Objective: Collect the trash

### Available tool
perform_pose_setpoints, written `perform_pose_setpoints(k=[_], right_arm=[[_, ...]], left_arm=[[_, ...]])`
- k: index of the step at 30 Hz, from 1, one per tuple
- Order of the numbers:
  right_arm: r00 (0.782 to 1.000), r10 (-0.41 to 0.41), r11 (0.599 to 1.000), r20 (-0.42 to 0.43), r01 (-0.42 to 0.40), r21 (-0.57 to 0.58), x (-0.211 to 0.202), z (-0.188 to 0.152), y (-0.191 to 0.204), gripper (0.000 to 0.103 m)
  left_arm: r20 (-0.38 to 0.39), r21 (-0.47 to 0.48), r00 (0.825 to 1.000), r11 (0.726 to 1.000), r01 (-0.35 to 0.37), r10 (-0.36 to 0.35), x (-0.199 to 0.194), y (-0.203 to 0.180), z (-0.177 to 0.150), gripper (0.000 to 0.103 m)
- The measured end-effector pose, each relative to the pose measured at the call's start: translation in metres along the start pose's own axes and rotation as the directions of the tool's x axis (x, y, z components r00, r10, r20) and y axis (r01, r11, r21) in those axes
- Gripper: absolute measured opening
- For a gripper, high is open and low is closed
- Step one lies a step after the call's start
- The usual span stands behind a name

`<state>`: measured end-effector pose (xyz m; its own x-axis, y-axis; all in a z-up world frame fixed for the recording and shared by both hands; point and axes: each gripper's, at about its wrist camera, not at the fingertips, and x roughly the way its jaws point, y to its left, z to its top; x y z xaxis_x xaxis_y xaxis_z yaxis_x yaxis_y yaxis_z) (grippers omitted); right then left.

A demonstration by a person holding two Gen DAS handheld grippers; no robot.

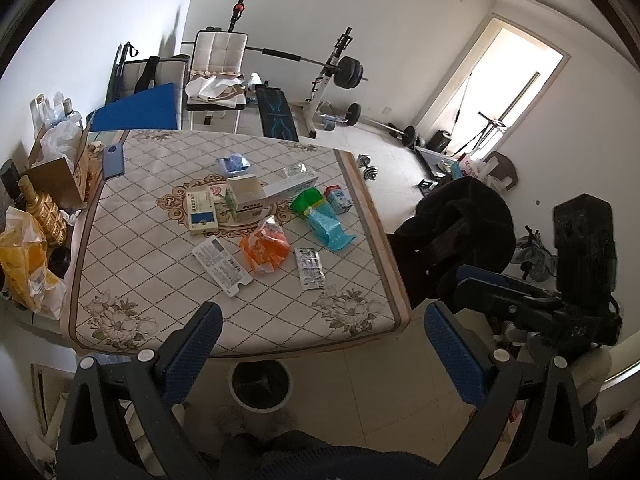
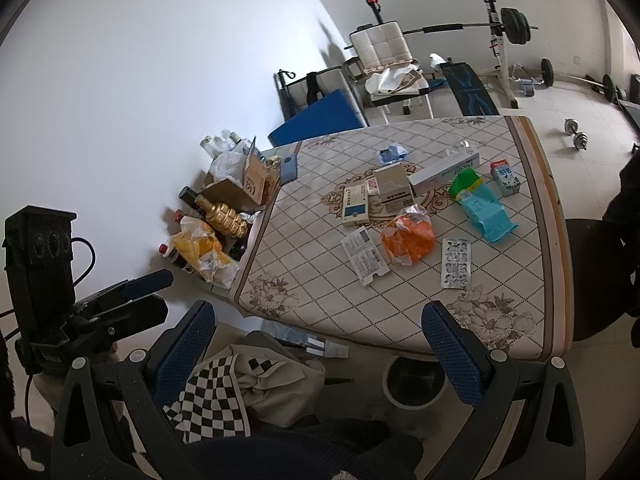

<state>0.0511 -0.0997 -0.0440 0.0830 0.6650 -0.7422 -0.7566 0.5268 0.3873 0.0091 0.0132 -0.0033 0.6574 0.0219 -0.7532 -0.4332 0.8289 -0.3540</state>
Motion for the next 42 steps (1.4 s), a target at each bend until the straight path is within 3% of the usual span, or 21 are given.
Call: perform_pose_setpoints(k=[4, 6, 10, 11, 12, 14, 16, 19, 20, 21, 23, 26, 30, 32, 36, 37, 38, 39, 42], right_arm=[[0.993, -0.119, 0.990, 0.009, 0.118, 0.084, 0.013, 0.011, -0.012, 0.103], [0.981, -0.196, 0.973, -0.011, 0.196, 0.124, 0.027, 0.016, -0.023, 0.103], [0.947, -0.316, 0.933, -0.056, 0.321, 0.163, 0.064, 0.033, -0.070, 0.103], [0.931, -0.359, 0.917, -0.070, 0.366, 0.158, 0.077, 0.039, -0.083, 0.103], [0.912, -0.400, 0.901, -0.086, 0.409, 0.146, 0.089, 0.045, -0.099, 0.103], [0.877, -0.466, 0.870, -0.116, 0.478, 0.116, 0.116, 0.059, -0.133, 0.103], [0.856, -0.493, 0.857, -0.155, 0.508, 0.087, 0.147, 0.073, -0.166, 0.103], [0.828, -0.513, 0.849, -0.226, 0.529, 0.008, 0.207, 0.095, -0.220, 0.103], [0.814, -0.523, 0.846, -0.253, 0.532, -0.037, 0.233, 0.104, -0.238, 0.103], [0.805, -0.528, 0.845, -0.269, 0.530, -0.073, 0.253, 0.110, -0.250, 0.103], [0.782, -0.539, 0.841, -0.312, 0.520, -0.150, 0.294, 0.122, -0.272, 0.103], [0.772, -0.531, 0.845, -0.349, 0.452, -0.286, 0.353, 0.139, -0.293, 0.103], [0.780, -0.502, 0.849, -0.373, 0.362, -0.385, 0.403, 0.151, -0.298, 0.103], [0.780, -0.492, 0.848, -0.386, 0.330, -0.415, 0.423, 0.155, -0.301, 0.103], [0.767, -0.498, 0.842, -0.405, 0.315, -0.439, 0.447, 0.158, -0.310, 0.102], [0.763, -0.503, 0.842, -0.407, 0.327, -0.429, 0.448, 0.159, -0.314, 0.092], [0.760, -0.500, 0.849, -0.414, 0.337, -0.406, 0.447, 0.159, -0.322, 0.090], [0.761, -0.489, 0.861, -0.426, 0.342, -0.378, 0.445, 0.159, -0.331, 0.090], [0.746, -0.490, 0.868, -0.451, 0.371, -0.330, 0.439, 0.155, -0.354, 0.090]], left_arm=[[0.000, 0.015, 0.983, 0.983, -0.183, 0.183, 0.025, 0.011, 0.010, 0.103], [-0.010, 0.040, 0.951, 0.950, -0.310, 0.310, 0.049, 0.022, 0.016, 0.103], [0.007, 0.022, 0.924, 0.923, -0.383, 0.383, 0.115, 0.047, 0.031, 0.103], [-0.024, 0.020, 0.912, 0.912, -0.409, 0.409, 0.140, 0.055, 0.034, 0.103], [-0.080, 0.051, 0.878, 0.881, -0.470, 0.473, 0.153, 0.062, 0.033, 0.103], [-0.156, 0.052, 0.851, 0.864, -0.500, 0.502, 0.187, 0.073, 0.032, 0.103], [-0.247, 0.049, 0.812, 0.844, -0.534, 0.529, 0.226, 0.084, 0.026, 0.103], [-0.346, 0.025, 0.775, 0.831, -0.555, 0.528, 0.282, 0.090, 0.020, 0.103], [-0.367, 0.022, 0.764, 0.826, -0.563, 0.530, 0.299, 0.091, 0.021, 0.103], [-0.394, 0.022, 0.742, 0.813, -0.582, 0.542, 0.319, 0.092, 0.022, 0.103], [-0.418, 0.011, 0.722, 0.798, -0.603, 0.552, 0.344, 0.092, 0.025, 0.103], [-0.470, -0.030, 0.687, 0.767, -0.641, 0.555, 0.377, 0.094, 0.028, 0.103], [-0.513, -0.101, 0.686, 0.758, -0.644, 0.515, 0.408, 0.094, 0.029, 0.103], [-0.523, -0.151, 0.708, 0.766, -0.625, 0.474, 0.416, 0.092, 0.030, 0.103], [-0.541, -0.214, 0.734, 0.776, -0.593, 0.411, 0.433, 0.084, 0.034, 0.103], [-0.544, -0.230, 0.739, 0.776, -0.587, 0.398, 0.436, 0.083, 0.035, 0.103], [-0.545, -0.251, 0.747, 0.776, -0.579, 0.381, 0.441, 0.082, 0.037, 0.102], [-0.544, -0.268, 0.752, 0.773, -0.575, 0.371, 0.444, 0.082, 0.038, 0.101], [-0.549, -0.311, 0.760, 0.760, -0.571, 0.347, 0.456, 0.083, 0.044, 0.082]])
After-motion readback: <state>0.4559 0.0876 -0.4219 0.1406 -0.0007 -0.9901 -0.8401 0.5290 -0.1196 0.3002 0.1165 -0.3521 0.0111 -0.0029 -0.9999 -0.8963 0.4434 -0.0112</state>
